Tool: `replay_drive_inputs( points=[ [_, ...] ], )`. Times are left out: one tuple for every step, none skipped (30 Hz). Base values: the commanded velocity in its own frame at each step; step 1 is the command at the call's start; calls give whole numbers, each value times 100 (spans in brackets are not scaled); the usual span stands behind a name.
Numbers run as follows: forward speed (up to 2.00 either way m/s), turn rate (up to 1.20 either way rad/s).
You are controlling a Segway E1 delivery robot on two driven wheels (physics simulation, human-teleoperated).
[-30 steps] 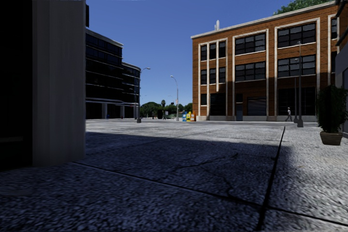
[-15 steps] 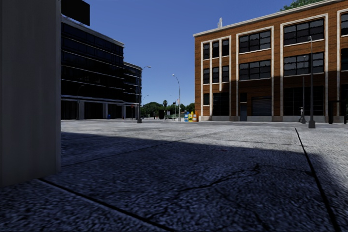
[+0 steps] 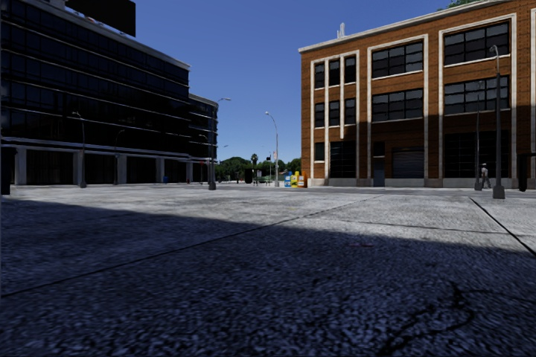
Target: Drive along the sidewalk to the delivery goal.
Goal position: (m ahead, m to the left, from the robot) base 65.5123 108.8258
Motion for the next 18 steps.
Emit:
replay_drive_inputs(
  points=[
    [200,0],
    [200,0],
    [200,0],
    [200,0],
    [200,0],
    [200,0],
    [200,0],
    [200,0],
    [200,0],
    [200,0],
    [200,0],
    [200,0],
    [200,0],
    [200,0],
    [200,0],
    [200,0],
    [200,3],
    [200,13]
  ],
)
